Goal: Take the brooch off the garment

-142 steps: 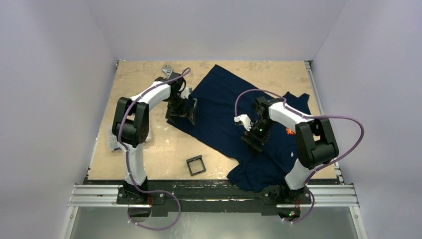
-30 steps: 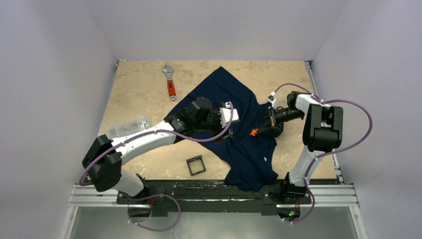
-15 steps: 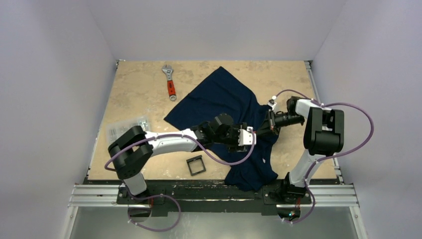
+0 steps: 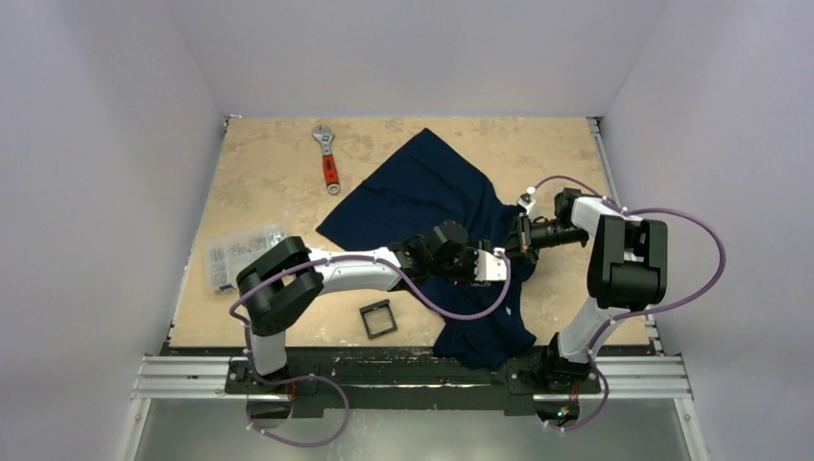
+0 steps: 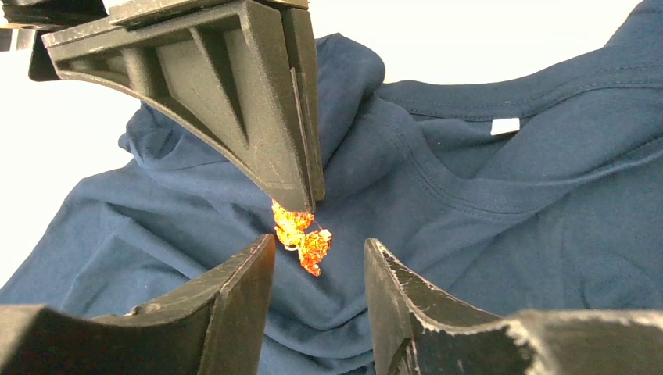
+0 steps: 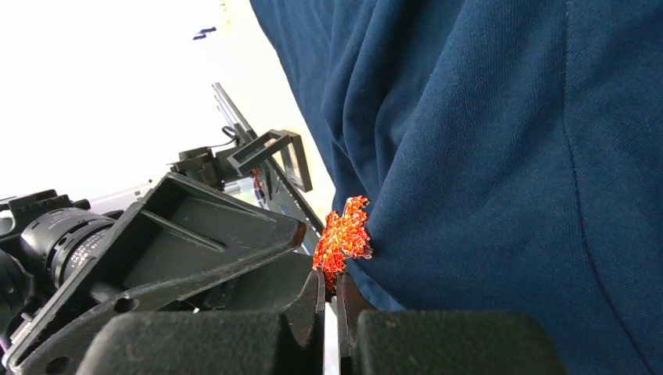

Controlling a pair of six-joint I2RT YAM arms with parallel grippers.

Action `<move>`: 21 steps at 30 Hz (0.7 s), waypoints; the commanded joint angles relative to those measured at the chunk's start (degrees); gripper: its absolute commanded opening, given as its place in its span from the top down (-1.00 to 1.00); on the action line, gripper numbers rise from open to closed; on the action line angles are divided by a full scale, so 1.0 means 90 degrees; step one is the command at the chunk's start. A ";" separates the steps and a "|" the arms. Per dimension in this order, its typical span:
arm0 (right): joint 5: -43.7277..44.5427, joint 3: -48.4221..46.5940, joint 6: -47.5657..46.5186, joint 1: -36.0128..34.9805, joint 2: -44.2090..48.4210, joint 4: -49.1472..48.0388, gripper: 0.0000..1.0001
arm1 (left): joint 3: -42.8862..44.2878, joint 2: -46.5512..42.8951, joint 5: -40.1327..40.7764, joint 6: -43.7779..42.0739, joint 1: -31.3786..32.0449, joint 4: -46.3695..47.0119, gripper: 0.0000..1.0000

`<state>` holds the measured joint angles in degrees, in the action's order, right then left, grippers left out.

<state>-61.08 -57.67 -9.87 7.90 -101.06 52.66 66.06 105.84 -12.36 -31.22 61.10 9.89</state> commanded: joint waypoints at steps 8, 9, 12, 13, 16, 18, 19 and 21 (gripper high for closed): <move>-0.0167 0.0058 0.0169 0.0012 0.0270 -0.0106 1.00 | 0.0126 0.0244 0.0451 -0.0237 0.0057 0.0603 0.53; -0.0175 0.0052 0.0169 0.0013 0.0263 -0.0100 1.00 | 0.0151 0.0243 0.0430 -0.0236 0.0057 0.0564 0.63; -0.0132 0.0033 0.0169 0.0013 0.0259 -0.0100 0.97 | 0.0171 0.0192 0.0382 -0.0214 0.0057 0.0532 0.89; -0.0112 0.0009 0.0169 0.0016 0.0275 -0.0095 0.84 | 0.0165 0.0166 0.0378 -0.0205 0.0057 0.0530 0.97; -0.0060 -0.0281 -0.0126 0.0028 0.0393 0.0060 0.45 | 0.0160 0.0071 0.0301 -0.0126 0.0057 0.0443 1.00; -0.0005 -0.0619 -0.0690 0.0081 0.0477 0.0532 0.31 | 0.0159 0.0016 0.0172 -0.0076 0.0052 0.0338 1.00; -0.0001 -0.0754 -0.0897 0.0109 0.0516 0.0678 0.22 | 0.0162 -0.0012 0.0073 -0.0039 0.0049 0.0281 1.00; -0.0012 -0.0949 -0.1238 0.0176 0.0605 0.0902 0.12 | 0.0211 -0.0062 -0.0185 0.0074 0.0024 0.0089 1.00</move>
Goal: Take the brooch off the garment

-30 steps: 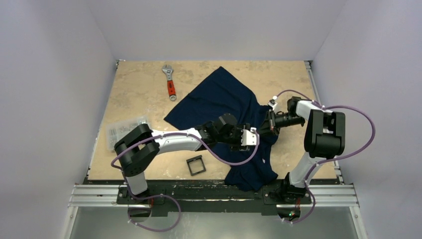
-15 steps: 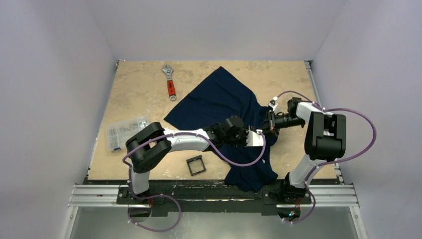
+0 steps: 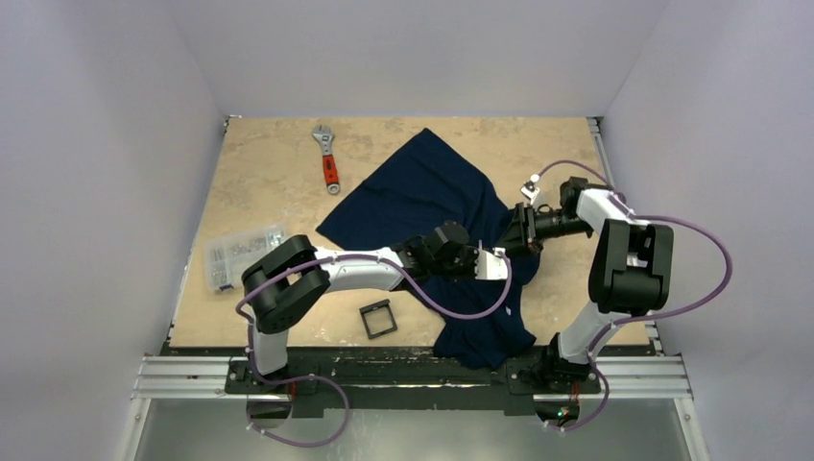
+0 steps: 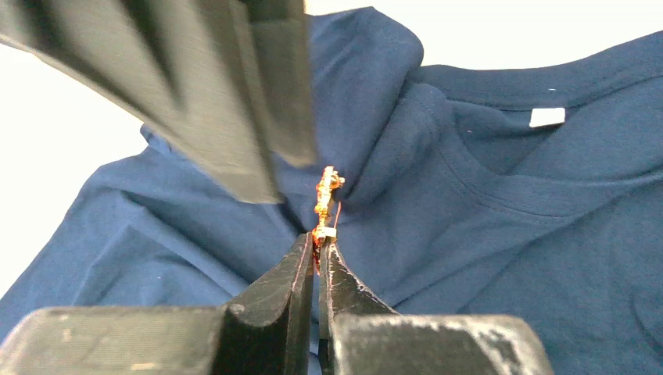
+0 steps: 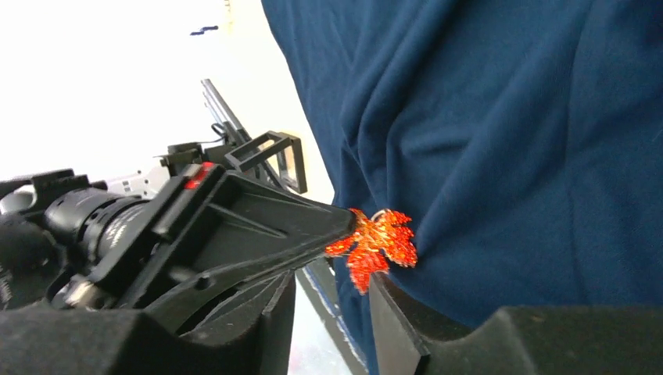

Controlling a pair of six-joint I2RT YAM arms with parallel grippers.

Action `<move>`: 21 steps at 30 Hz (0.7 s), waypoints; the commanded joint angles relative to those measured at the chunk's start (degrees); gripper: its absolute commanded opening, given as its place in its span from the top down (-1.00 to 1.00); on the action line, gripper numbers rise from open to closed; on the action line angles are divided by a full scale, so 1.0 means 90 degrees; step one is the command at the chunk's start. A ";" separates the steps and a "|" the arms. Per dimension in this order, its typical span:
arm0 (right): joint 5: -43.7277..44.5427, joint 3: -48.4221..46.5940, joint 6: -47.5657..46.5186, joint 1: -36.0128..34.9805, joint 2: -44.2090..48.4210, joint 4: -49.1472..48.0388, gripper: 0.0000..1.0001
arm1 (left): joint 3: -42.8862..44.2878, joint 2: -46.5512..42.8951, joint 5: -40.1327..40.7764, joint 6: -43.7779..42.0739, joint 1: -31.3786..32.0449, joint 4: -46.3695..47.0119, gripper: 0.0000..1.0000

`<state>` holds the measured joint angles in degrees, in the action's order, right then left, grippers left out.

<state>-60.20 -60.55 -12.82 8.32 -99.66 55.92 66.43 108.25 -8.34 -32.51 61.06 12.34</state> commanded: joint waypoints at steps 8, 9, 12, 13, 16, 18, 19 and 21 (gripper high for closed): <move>0.0424 -0.0847 -0.1398 0.0326 0.1263 0.0229 -0.11 | 0.1022 -0.0260 -0.1758 0.1108 -0.0356 -0.1474 1.00; 0.0539 -0.0820 -0.1538 0.0326 0.1430 0.0150 -0.14 | 0.1147 -0.0240 -0.1868 0.1200 -0.0417 -0.1698 1.00; 0.0735 -0.0419 -0.1992 0.0326 0.2145 -0.0319 -0.21 | 0.1503 -0.0167 -0.2372 0.1494 -0.0635 -0.2109 1.00; 0.0728 -0.0222 -0.2323 0.0326 0.2419 -0.0441 -0.23 | 0.1665 -0.0132 -0.2580 0.1628 -0.0716 -0.2221 1.00; 0.0659 0.0335 -0.2711 0.0326 0.3230 -0.0811 -0.22 | 0.2059 0.0034 -0.3247 0.2006 -0.0918 -0.2553 1.00; 0.0431 0.0477 -0.2868 0.0326 0.3461 -0.1014 -0.19 | 0.2209 0.0096 -0.3596 0.2123 -0.0978 -0.2677 1.00; 0.0271 0.0457 -0.3304 0.0326 0.3506 -0.0732 -0.19 | 0.2250 0.0123 -0.3737 0.2129 -0.0991 -0.2730 1.00; 0.0099 0.0453 -0.4128 0.0325 0.3512 -0.0258 -0.17 | 0.2327 0.0167 -0.3967 0.2114 -0.0993 -0.2835 1.00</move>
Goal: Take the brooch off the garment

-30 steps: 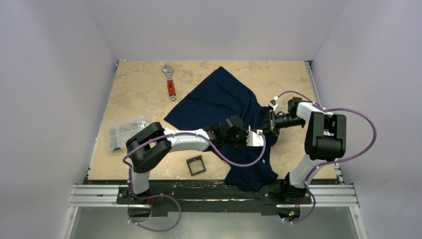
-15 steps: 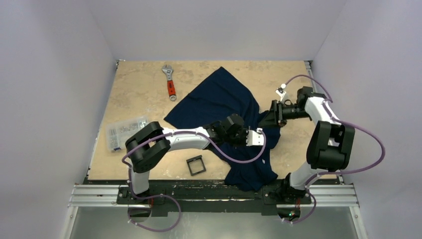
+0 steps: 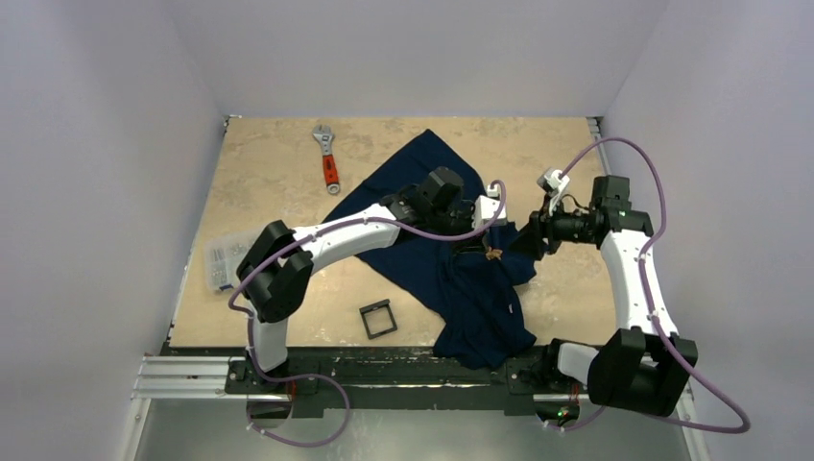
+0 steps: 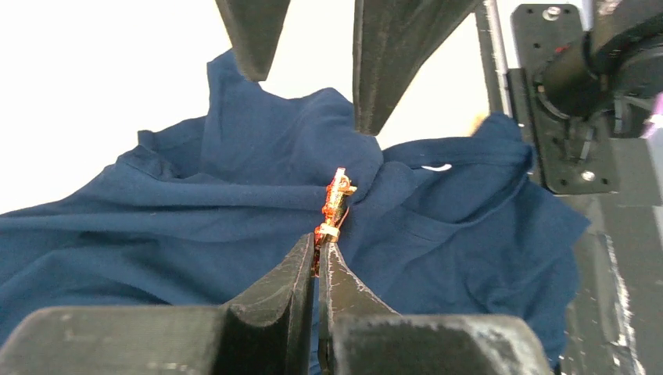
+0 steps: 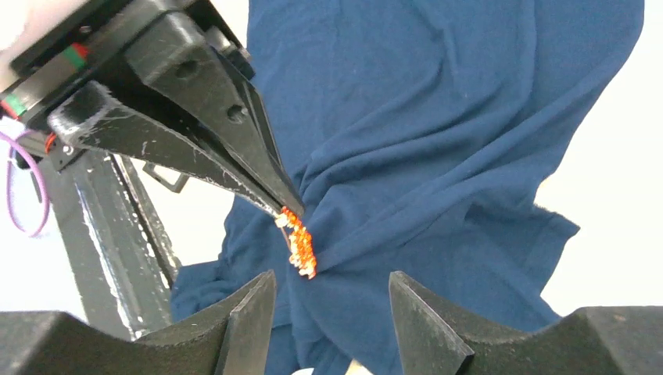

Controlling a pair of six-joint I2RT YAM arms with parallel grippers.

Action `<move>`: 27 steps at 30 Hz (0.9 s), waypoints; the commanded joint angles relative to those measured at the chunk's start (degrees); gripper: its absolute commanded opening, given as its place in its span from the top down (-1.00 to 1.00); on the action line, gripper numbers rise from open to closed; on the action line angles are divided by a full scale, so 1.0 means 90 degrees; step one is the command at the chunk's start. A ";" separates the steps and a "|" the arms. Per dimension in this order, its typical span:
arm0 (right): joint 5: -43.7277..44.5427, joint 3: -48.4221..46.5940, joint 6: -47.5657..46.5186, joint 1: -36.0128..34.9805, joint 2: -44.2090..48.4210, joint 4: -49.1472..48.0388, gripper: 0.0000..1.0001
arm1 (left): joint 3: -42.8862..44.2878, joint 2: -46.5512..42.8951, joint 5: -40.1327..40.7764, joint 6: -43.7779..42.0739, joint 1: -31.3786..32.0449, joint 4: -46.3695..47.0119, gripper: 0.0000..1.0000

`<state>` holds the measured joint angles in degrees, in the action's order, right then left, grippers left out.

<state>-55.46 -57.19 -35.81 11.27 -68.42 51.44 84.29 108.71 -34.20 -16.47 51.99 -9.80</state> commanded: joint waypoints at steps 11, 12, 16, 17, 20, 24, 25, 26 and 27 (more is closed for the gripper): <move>-0.0903 -0.0443 -0.4661 -0.0014 -0.1024 0.2692 0.06 | 0.0415 0.0185 -0.1240 0.0257 0.0015 -0.0440 1.00; -0.0945 -0.0459 -0.4731 -0.0012 -0.1047 0.2754 0.07 | 0.0416 0.0194 -0.1246 0.0266 0.0017 -0.0435 1.00; -0.0915 -0.0452 -0.4717 -0.0048 -0.1078 0.2715 0.00 | 0.0419 0.0193 -0.1243 0.0262 0.0024 -0.0434 1.00; -0.0894 -0.0452 -0.4708 -0.0076 -0.1092 0.2706 -0.01 | 0.0419 0.0204 -0.1240 0.0267 0.0016 -0.0434 1.00; -0.0814 -0.0422 -0.4422 -0.0224 -0.1091 0.2484 -0.05 | 0.0422 0.0207 -0.1248 0.0297 0.0015 -0.0423 1.00; -0.0737 -0.0310 -0.4066 -0.0372 -0.1060 0.2051 -0.01 | 0.0428 0.0225 -0.1260 0.0357 0.0016 -0.0367 1.00; -0.0733 -0.0298 -0.4043 -0.0395 -0.1060 0.2006 0.01 | 0.0424 0.0213 -0.1268 0.0355 0.0017 -0.0366 1.00; -0.0739 -0.0296 -0.4023 -0.0415 -0.1060 0.1990 0.04 | 0.0421 0.0208 -0.1285 0.0355 0.0016 -0.0373 1.00; -0.0750 -0.0296 -0.4006 -0.0442 -0.1067 0.1976 0.06 | 0.0420 0.0214 -0.1296 0.0346 0.0015 -0.0380 1.00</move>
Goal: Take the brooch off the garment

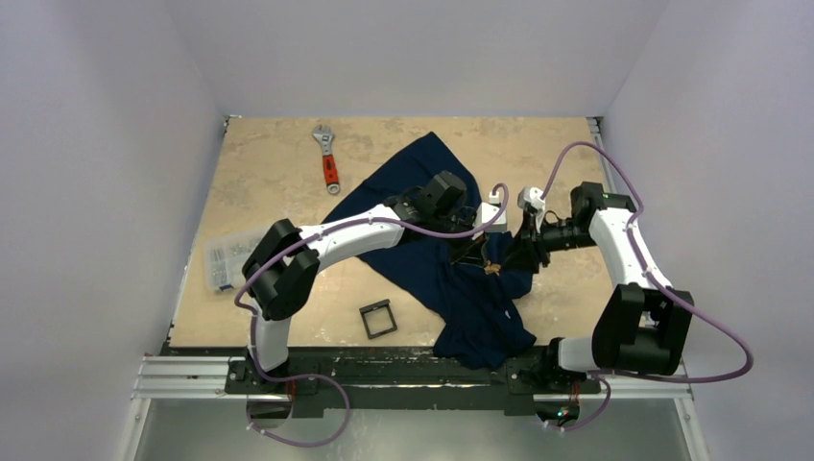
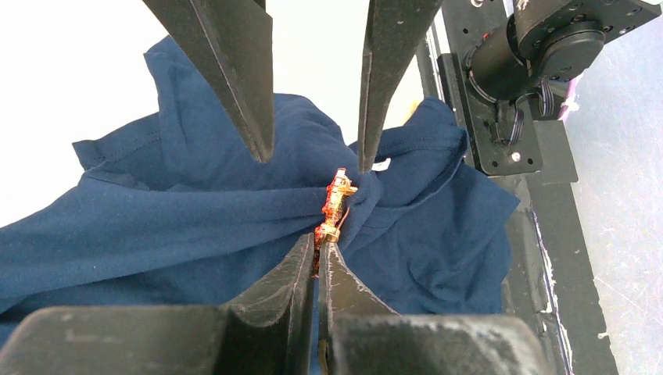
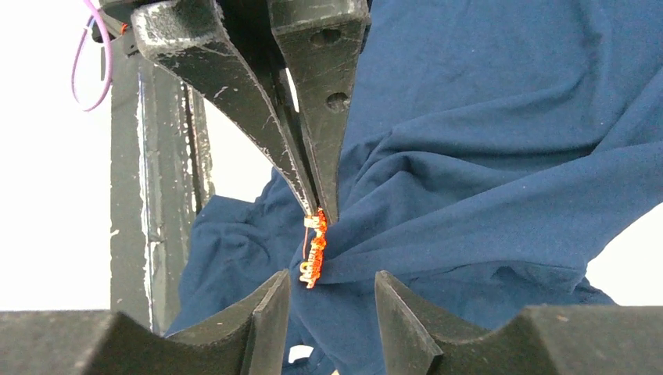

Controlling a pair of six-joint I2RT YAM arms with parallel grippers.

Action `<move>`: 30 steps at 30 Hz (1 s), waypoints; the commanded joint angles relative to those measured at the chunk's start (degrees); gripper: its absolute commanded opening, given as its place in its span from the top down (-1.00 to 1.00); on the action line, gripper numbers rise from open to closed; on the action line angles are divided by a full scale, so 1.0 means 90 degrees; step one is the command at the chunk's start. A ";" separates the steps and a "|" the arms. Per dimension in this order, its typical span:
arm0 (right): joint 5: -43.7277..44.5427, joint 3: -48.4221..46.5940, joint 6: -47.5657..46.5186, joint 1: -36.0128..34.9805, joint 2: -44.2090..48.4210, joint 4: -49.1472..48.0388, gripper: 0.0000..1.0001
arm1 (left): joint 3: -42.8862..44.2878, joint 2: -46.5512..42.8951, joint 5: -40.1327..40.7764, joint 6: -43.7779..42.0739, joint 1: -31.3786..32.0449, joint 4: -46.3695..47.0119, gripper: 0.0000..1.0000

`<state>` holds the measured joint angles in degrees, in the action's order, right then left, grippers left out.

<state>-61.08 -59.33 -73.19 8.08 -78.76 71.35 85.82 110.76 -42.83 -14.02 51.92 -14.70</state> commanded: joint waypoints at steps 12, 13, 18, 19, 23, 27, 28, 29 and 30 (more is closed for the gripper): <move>0.0042 0.0096 0.0490 -0.0560 0.0183 -0.0638 0.10 | 0.0301 0.0040 -0.0358 0.0236 0.0022 0.0234 1.00; 0.0069 0.0094 0.0507 -0.0573 0.0170 -0.0647 0.11 | 0.0299 0.0041 -0.0358 0.0232 0.0023 0.0236 1.00; 0.0234 0.0162 0.0567 -0.0575 0.0121 -0.0766 0.27 | 0.0301 0.0033 -0.0358 0.0248 0.0028 0.0256 1.00; 0.0255 0.0164 0.0573 -0.0575 0.0111 -0.0777 0.33 | 0.0307 0.0030 -0.0360 0.0260 0.0023 0.0265 1.00; 0.0327 0.0097 0.0559 -0.0584 0.0047 -0.0709 0.34 | 0.0297 -0.0003 -0.0307 0.0323 0.0020 0.0308 1.00; 0.0405 0.0054 0.0546 -0.0585 -0.0014 -0.0633 0.24 | 0.0314 0.0000 -0.0346 0.0335 0.0021 0.0333 1.00; 0.0430 0.0063 0.0544 -0.0585 -0.0015 -0.0640 0.23 | 0.0316 0.0008 -0.0348 0.0349 0.0013 0.0339 1.00; 0.0450 0.0068 0.0544 -0.0585 -0.0018 -0.0644 0.20 | 0.0315 0.0016 -0.0349 0.0362 0.0012 0.0352 1.00; 0.0462 0.0077 0.0544 -0.0585 -0.0018 -0.0643 0.17 | 0.0317 0.0014 -0.0349 0.0366 0.0012 0.0354 1.00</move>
<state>-57.95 -58.15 -67.92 3.01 -78.76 65.71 86.06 111.55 -43.31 -12.23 51.90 -14.22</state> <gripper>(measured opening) 0.394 0.022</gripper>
